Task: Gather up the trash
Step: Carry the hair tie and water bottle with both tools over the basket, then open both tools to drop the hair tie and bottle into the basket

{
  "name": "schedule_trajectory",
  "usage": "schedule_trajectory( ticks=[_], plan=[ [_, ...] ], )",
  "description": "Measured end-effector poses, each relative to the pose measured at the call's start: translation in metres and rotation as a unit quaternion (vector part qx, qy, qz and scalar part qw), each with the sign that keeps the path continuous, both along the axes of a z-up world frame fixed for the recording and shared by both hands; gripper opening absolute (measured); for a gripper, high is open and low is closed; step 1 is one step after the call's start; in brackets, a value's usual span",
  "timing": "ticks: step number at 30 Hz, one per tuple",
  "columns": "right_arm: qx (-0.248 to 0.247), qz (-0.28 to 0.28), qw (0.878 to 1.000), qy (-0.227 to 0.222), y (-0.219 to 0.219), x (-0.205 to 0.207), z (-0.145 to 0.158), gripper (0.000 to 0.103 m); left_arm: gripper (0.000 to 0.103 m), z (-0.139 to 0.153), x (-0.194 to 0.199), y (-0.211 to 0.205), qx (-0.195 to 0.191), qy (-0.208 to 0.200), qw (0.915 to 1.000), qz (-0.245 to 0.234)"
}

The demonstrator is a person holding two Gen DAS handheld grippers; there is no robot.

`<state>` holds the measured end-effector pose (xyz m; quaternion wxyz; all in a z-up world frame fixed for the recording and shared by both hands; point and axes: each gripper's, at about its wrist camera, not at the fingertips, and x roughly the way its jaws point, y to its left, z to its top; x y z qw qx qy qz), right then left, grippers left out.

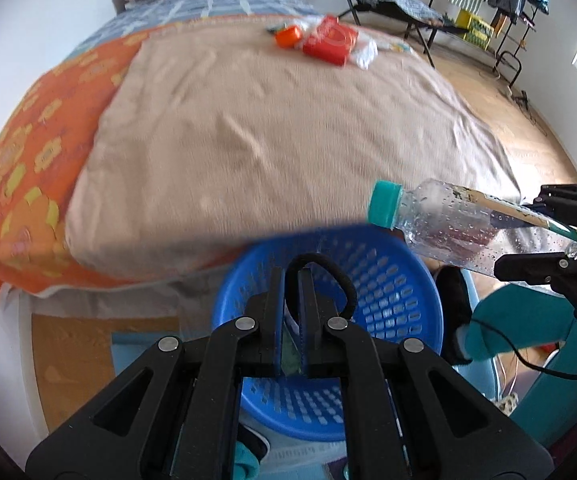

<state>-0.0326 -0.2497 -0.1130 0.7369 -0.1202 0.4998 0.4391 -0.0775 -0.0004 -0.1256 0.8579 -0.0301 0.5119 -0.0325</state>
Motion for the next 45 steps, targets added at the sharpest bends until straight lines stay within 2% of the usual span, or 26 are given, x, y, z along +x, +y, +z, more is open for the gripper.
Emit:
schedule_trajectory(
  ticks=[12, 32, 34, 35, 36, 40, 45],
  plan=[
    [-0.040, 0.029, 0.999, 0.000, 0.020, -0.021, -0.024, 0.057, 0.004, -0.034, -0.008, -0.017, -0.002, 0.053, 0.9983, -0.024],
    [-0.048, 0.037, 0.998, 0.002, 0.027, -0.024, -0.027, 0.057, 0.005, -0.041, -0.004, -0.016, -0.020, 0.075, 0.9968, -0.020],
    [-0.045, 0.037, 0.998, -0.003, 0.027, -0.025, -0.024, 0.062, 0.024, -0.042, -0.003, -0.015, -0.019, 0.078, 0.9966, -0.016],
    [-0.046, 0.035, 0.998, -0.006, 0.027, -0.025, -0.023, 0.066, 0.043, -0.042, -0.003, -0.014, -0.020, 0.076, 0.9968, -0.013],
    [-0.046, 0.034, 0.998, -0.008, 0.027, -0.025, -0.023, 0.067, 0.050, -0.041, -0.003, -0.013, -0.021, 0.072, 0.9971, -0.012],
    [-0.048, 0.029, 0.998, -0.010, 0.026, -0.024, -0.022, 0.069, 0.050, -0.038, -0.003, -0.013, -0.018, 0.066, 0.9976, -0.010],
    [-0.046, 0.022, 0.999, -0.019, 0.025, -0.023, -0.020, 0.076, 0.050, -0.038, -0.003, -0.012, -0.019, 0.066, 0.9976, -0.005]
  ],
)
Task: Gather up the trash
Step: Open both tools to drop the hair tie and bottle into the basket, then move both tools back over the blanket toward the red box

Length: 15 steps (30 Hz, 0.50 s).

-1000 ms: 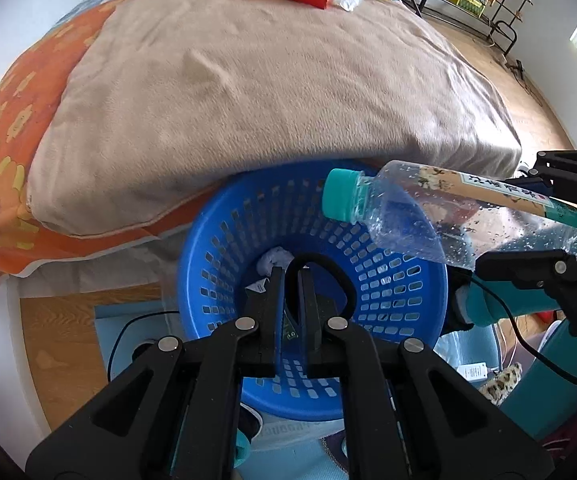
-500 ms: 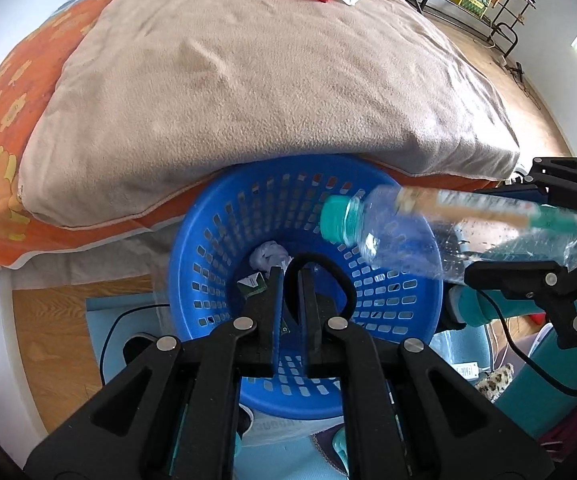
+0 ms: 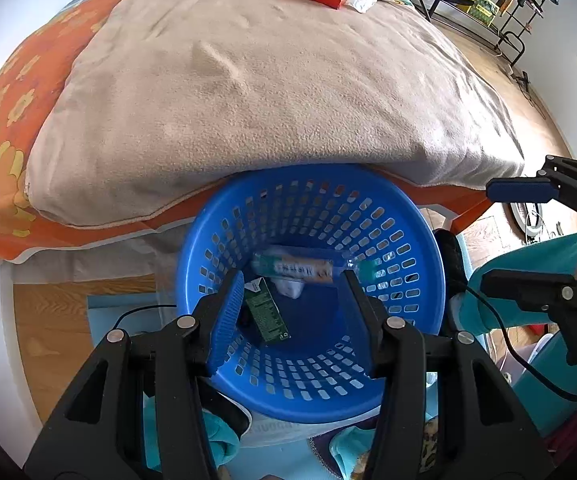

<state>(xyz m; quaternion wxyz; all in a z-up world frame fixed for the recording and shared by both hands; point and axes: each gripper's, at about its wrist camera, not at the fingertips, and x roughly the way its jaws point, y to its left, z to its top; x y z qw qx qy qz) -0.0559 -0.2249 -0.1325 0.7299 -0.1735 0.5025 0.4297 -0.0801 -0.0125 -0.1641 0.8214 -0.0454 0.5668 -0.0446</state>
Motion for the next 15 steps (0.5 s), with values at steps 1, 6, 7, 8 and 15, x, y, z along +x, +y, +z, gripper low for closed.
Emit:
schedule_trajectory(
  ticks=[1, 6, 7, 8, 15],
  plan=[
    [0.001, -0.002, 1.000, -0.002, -0.001, 0.000, 0.001, 0.078, 0.050, 0.000, 0.000, 0.000, 0.000, -0.001, 1.0000, 0.001],
    [0.002, -0.013, 1.000, -0.011, -0.003, 0.004, 0.005, 0.079, 0.050, 0.004, 0.002, 0.000, -0.002, -0.007, 1.0000, 0.004],
    [0.003, -0.015, 1.000, -0.013, -0.004, 0.004, 0.006, 0.079, 0.050, 0.005, 0.002, 0.001, -0.004, -0.008, 1.0000, 0.005],
    [0.004, -0.018, 1.000, -0.015, -0.005, 0.006, 0.007, 0.079, 0.050, 0.006, 0.003, 0.001, -0.005, -0.010, 0.9999, 0.006],
    [0.027, -0.052, 0.998, -0.039, -0.018, 0.020, 0.027, 0.084, 0.050, 0.025, 0.014, 0.001, -0.003, -0.033, 0.9994, 0.012]
  ],
)
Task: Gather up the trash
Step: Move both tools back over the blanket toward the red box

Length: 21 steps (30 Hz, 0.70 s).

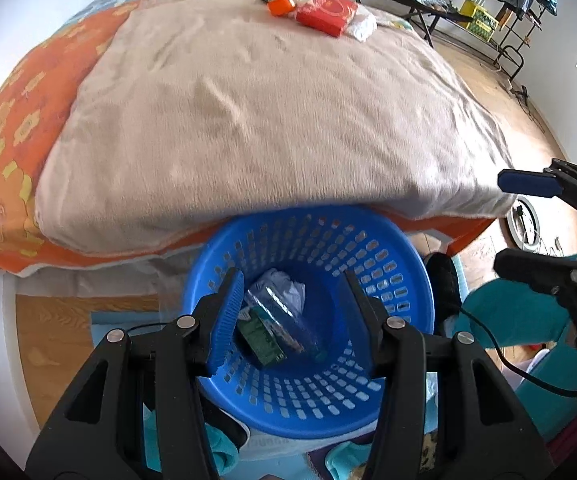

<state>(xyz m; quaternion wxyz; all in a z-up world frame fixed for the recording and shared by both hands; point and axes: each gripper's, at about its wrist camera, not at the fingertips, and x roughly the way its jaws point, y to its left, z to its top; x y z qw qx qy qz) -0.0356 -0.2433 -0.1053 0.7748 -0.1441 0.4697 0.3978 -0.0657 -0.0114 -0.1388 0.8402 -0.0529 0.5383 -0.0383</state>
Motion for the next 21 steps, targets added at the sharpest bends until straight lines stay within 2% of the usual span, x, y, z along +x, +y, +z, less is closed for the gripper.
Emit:
schedule_trajectory(
  ticks=[9, 14, 17, 21],
  plan=[
    [0.042, -0.067, 0.997, 0.003, -0.034, 0.045, 0.027, 0.086, 0.050, 0.030, 0.035, 0.001, 0.000, -0.030, 0.9996, -0.003],
    [0.078, -0.111, 0.991, 0.014, -0.056, 0.081, 0.044, 0.086, 0.051, 0.051, 0.070, 0.001, 0.004, -0.054, 0.9985, -0.008],
    [0.093, -0.130, 0.987, 0.006, -0.065, 0.102, 0.054, 0.086, 0.059, 0.060, 0.093, 0.002, 0.008, -0.071, 0.9974, -0.009],
    [0.106, -0.154, 0.982, -0.008, -0.074, 0.132, 0.066, 0.086, 0.059, 0.069, 0.124, 0.007, -0.006, -0.084, 0.9964, -0.002]
  ],
)
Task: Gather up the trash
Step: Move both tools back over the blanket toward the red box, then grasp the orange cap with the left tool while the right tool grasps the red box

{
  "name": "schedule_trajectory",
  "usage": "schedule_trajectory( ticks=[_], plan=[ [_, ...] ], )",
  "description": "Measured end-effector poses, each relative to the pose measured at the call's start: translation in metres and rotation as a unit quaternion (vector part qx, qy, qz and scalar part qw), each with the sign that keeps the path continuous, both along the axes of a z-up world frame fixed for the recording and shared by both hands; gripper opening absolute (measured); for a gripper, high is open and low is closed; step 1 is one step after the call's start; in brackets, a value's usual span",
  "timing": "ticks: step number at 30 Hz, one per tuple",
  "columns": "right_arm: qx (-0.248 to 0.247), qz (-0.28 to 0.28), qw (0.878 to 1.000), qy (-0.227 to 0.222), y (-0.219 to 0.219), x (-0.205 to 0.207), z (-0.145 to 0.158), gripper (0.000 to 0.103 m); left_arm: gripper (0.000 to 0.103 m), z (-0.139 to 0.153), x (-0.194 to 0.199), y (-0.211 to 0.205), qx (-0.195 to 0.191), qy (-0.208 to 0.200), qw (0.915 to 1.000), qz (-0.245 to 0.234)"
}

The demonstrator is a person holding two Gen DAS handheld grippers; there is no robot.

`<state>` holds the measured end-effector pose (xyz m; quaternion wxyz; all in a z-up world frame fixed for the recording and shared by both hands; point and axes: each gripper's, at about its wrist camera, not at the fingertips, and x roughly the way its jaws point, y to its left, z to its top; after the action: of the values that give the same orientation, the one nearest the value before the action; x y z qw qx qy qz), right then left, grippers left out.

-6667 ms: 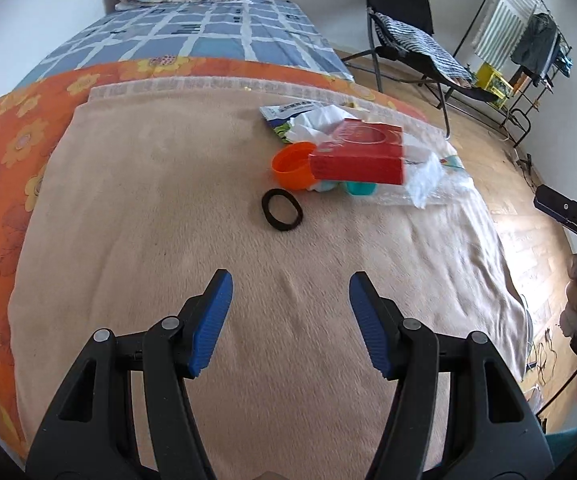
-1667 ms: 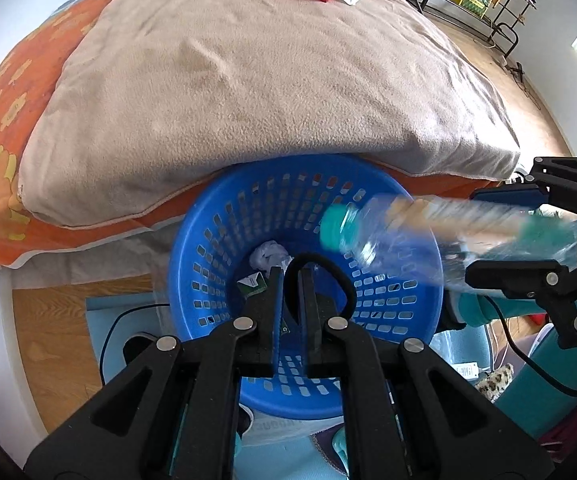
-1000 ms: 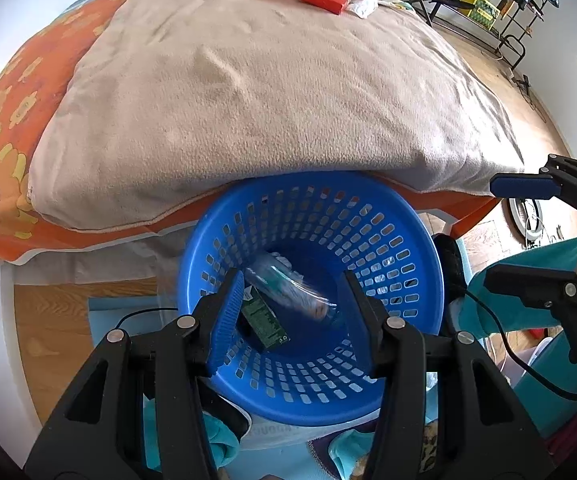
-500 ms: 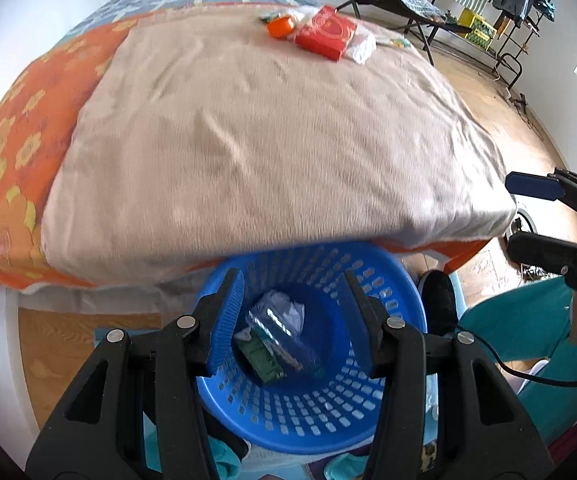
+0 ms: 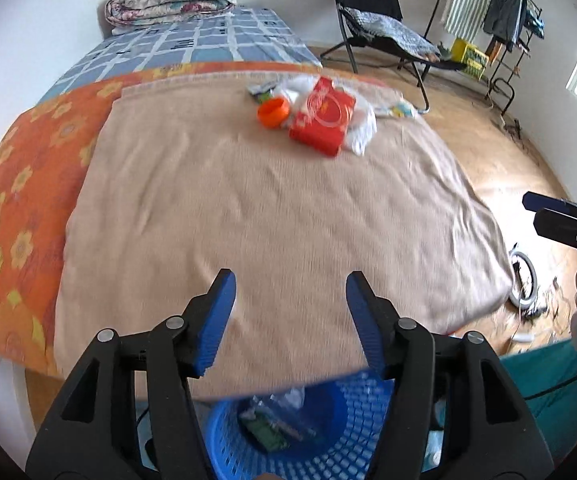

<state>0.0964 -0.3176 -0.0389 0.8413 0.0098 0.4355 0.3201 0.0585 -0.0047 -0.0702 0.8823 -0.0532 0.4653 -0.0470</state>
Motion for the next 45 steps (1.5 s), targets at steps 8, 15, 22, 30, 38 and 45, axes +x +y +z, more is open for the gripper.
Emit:
schedule_trajectory(
  ticks=[8, 15, 22, 30, 38, 45],
  plan=[
    [0.035, -0.045, 0.998, 0.016, -0.013, 0.058, 0.001, 0.086, 0.059, 0.003, 0.056, 0.006, -0.023, -0.011, 0.9996, 0.012],
    [0.051, -0.049, 0.997, 0.010, 0.003, 0.101, 0.002, 0.086, 0.059, -0.005, 0.110, 0.014, -0.040, -0.011, 0.9989, 0.024],
    [0.061, -0.040, 0.997, 0.037, 0.033, 0.139, -0.017, 0.085, 0.059, -0.021, 0.166, 0.024, -0.061, -0.003, 0.9975, 0.037],
    [0.079, -0.071, 0.989, 0.101, 0.046, 0.187, -0.058, 0.086, 0.066, -0.046, 0.222, 0.035, -0.083, 0.010, 0.9955, 0.045],
    [0.097, -0.079, 0.982, 0.139, 0.057, 0.215, -0.087, 0.085, 0.067, -0.070, 0.260, 0.041, -0.113, 0.030, 0.9915, 0.058],
    [0.114, -0.093, 0.976, 0.162, 0.062, 0.237, -0.110, 0.082, 0.067, -0.085, 0.278, 0.039, -0.103, 0.042, 0.9921, 0.057]
  ],
)
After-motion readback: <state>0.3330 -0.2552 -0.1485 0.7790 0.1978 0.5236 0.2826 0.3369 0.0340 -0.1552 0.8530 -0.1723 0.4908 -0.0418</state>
